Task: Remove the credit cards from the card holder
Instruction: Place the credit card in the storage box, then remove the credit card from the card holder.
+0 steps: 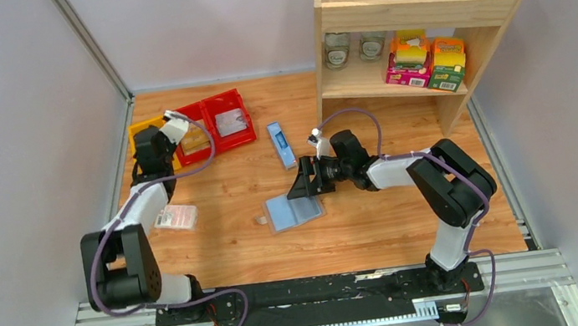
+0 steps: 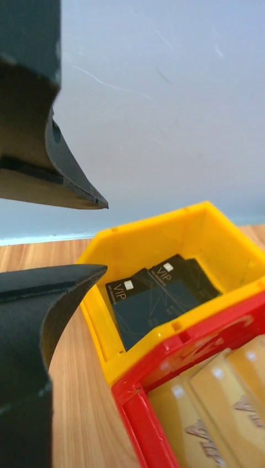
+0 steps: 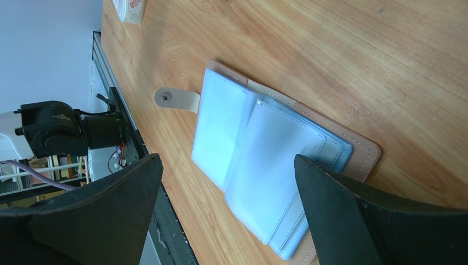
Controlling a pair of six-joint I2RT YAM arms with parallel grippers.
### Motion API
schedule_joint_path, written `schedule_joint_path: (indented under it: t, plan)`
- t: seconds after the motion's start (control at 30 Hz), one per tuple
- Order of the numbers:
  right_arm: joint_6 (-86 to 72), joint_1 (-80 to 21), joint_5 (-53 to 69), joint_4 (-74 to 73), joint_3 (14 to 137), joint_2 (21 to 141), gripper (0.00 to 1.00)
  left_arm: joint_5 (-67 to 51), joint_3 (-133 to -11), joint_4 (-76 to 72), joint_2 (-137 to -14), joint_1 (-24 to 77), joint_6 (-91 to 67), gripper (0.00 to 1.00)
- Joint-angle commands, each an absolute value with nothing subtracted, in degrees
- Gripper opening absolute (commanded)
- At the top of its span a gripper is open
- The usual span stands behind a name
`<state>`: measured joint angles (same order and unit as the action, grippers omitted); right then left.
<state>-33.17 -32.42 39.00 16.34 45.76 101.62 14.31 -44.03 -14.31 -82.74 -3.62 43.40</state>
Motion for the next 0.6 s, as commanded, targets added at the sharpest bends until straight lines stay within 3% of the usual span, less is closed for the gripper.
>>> schedule_joint_path:
  t: [0.0, 0.1, 0.33, 0.47, 0.57]
  plan:
    - [-32.26, -32.08, 36.21, 11.69, 45.35, 101.43, 1.0, 16.43, -49.21, -4.07, -71.66, -1.59, 25.69, 0.5]
    - [-32.08, -31.99, 35.42, 10.73, 45.44, 100.38, 1.0, 12.93, -53.34, 8.13, -66.28, -0.18, 10.52, 0.51]
    - [-31.73, -32.25, 33.4, 8.27, 46.23, 98.0, 1.0, 4.32, -50.64, 17.22, -55.29, 14.05, -12.37, 0.54]
    - [-31.29, -32.61, 32.52, 6.25, 47.19, 96.68, 1.0, -4.11, -45.63, 16.62, -53.44, 19.07, -28.54, 0.43]
    - [-30.59, -32.87, 31.64, 4.14, 47.9, 95.46, 1.0, -8.16, -42.63, 13.64, -54.75, 23.36, -36.62, 0.42]
